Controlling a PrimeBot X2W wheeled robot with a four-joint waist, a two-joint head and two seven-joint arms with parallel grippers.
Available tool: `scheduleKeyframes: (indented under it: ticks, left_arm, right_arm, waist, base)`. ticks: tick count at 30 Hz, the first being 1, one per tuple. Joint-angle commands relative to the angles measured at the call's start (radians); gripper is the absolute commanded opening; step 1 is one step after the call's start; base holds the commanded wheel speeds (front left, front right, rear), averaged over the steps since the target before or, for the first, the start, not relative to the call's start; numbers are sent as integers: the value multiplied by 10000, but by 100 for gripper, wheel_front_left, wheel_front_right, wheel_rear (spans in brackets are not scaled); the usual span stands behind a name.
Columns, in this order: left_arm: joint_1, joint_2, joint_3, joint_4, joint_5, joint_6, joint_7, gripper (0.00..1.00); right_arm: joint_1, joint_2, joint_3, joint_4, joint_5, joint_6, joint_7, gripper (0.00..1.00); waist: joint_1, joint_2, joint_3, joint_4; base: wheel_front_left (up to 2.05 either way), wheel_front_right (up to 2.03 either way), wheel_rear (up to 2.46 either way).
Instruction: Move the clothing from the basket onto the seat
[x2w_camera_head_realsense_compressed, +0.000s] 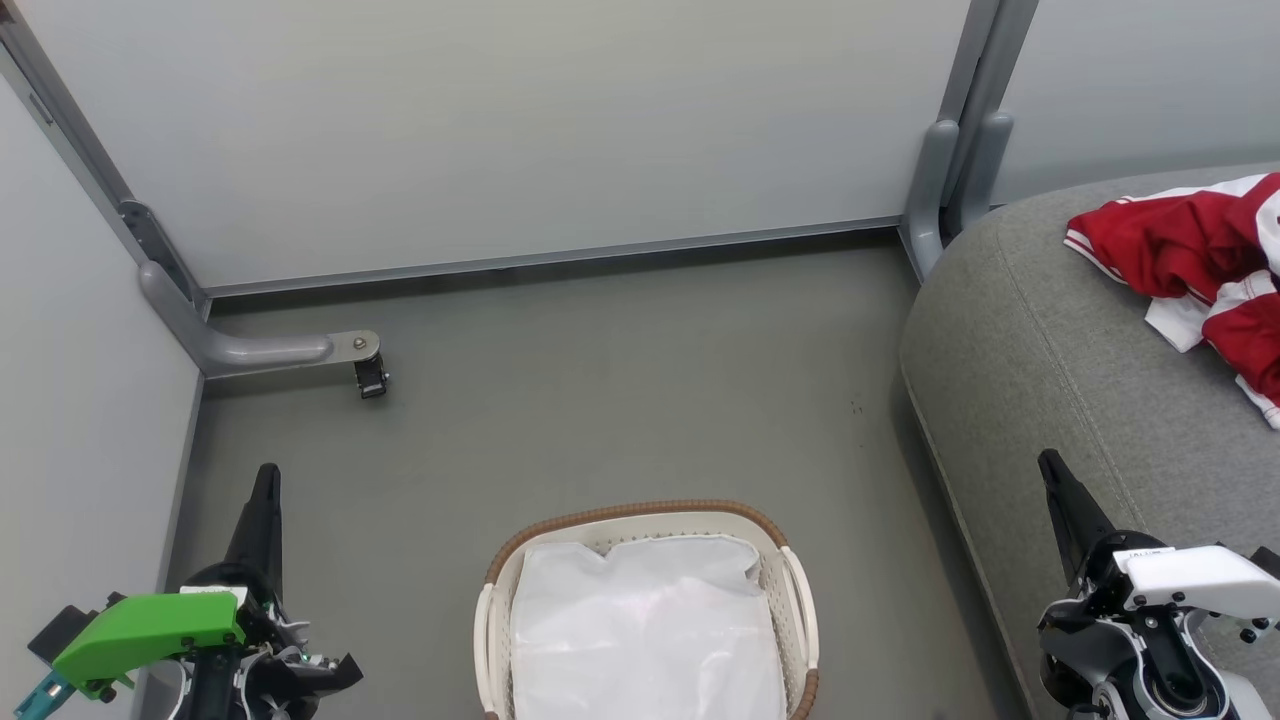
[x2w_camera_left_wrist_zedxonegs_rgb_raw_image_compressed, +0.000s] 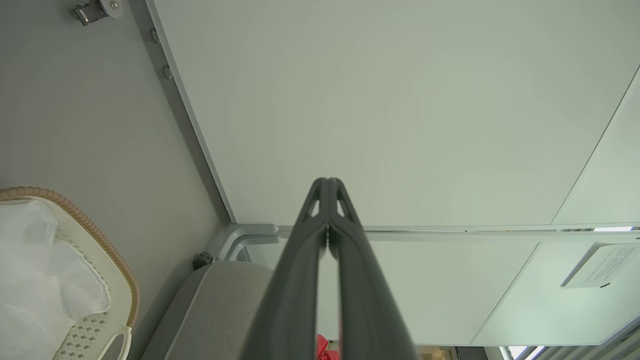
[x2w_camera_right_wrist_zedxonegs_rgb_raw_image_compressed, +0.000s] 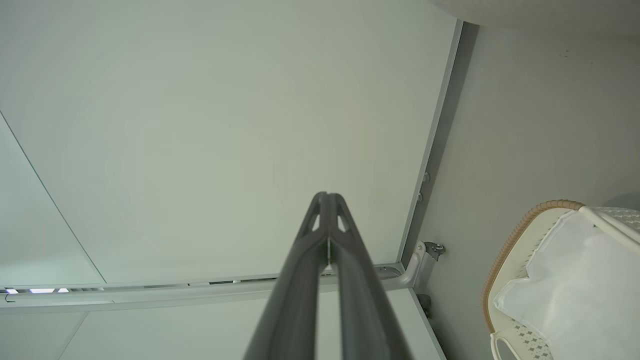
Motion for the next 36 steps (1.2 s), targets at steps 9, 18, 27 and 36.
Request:
scheduleKeyframes:
  ticks: [9, 18, 27, 36]
  left_arm:
    - [-98, 3, 17, -24, -48, -61, 35, 0]
    - [-98, 3, 17, -25, -49, -61, 34, 0]
    - [-98, 3, 16, -24, -50, -61, 34, 0]
    - [-97, 3, 15, -24, -50, -61, 33, 0]
  right_arm:
    - [-88, -14, -46, -19, -59, 0, 38, 0]
    - [-89, -7, -59, -17, -66, 0, 55, 0]
    - [-91, 0, -70, -16, -69, 0, 63, 0]
    - [-91, 7, -81, -15, -79, 0, 77, 0]
  waist:
    - [0, 0, 0, 0]
    - [0, 0, 0, 0]
    - [0, 0, 0, 0]
    - [0, 0, 0, 0]
  base:
    - [0, 0, 0]
    - [0, 0, 0]
    - [0, 0, 0]
    - [0, 0, 0]
